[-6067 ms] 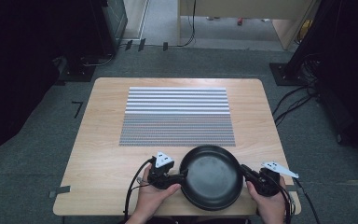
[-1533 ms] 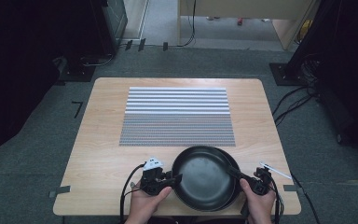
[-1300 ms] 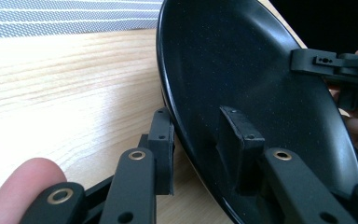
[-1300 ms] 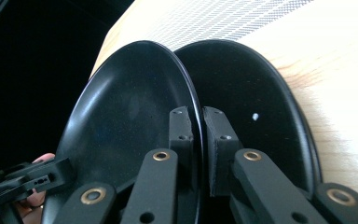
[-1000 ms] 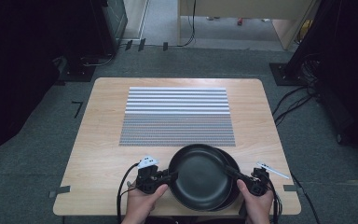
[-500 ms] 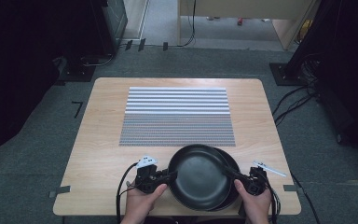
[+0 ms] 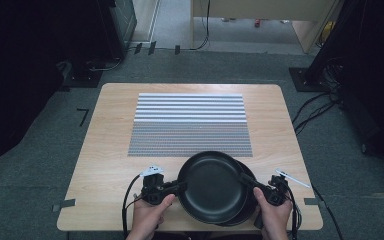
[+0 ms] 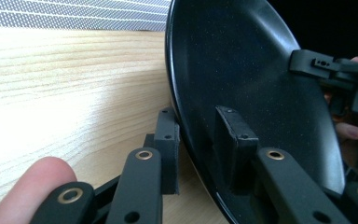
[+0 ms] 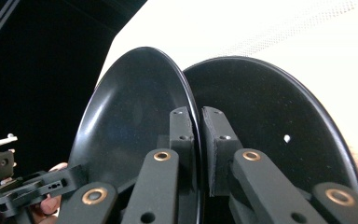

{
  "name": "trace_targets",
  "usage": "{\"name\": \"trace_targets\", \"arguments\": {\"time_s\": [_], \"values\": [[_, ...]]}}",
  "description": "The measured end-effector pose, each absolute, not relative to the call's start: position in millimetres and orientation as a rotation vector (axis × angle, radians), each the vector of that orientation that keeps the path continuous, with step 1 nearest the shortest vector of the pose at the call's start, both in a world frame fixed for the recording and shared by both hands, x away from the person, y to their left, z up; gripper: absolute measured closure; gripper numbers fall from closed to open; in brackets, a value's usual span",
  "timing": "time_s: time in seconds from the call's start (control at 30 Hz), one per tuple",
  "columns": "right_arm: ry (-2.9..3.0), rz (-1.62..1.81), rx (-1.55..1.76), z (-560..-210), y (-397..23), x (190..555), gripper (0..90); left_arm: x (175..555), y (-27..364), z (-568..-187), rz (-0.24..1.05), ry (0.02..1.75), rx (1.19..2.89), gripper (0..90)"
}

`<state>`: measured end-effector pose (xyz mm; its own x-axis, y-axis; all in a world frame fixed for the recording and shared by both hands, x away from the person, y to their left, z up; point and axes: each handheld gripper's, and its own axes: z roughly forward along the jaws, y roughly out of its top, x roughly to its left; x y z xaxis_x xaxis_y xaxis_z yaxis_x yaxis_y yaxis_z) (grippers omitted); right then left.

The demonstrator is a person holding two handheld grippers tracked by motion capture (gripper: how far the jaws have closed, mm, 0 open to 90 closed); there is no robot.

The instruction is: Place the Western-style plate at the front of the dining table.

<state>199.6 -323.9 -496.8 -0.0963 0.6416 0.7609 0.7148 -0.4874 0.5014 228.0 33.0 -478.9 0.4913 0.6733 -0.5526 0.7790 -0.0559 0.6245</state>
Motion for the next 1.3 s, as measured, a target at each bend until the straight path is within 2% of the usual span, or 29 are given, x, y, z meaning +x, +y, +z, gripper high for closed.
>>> {"name": "trace_targets", "arguments": {"time_s": [0.37, 0.9, 1.3], "values": [[-1.577, -1.667, -2.034, -481.0, -316.3, 217.9, 83.7, 241.5, 41.0, -461.4, -0.095, 1.249, 1.731, 72.7], [-1.647, -1.653, -1.984, -449.4, -293.9, 272.4, 83.8, 291.2, 63.5, -439.8, -0.074, 1.299, 1.635, 74.9], [-1.626, -1.611, -1.954, -451.2, -283.3, 317.6, 83.2, 328.8, 71.3, -435.9, -0.030, 1.342, 1.597, 76.1]]}}
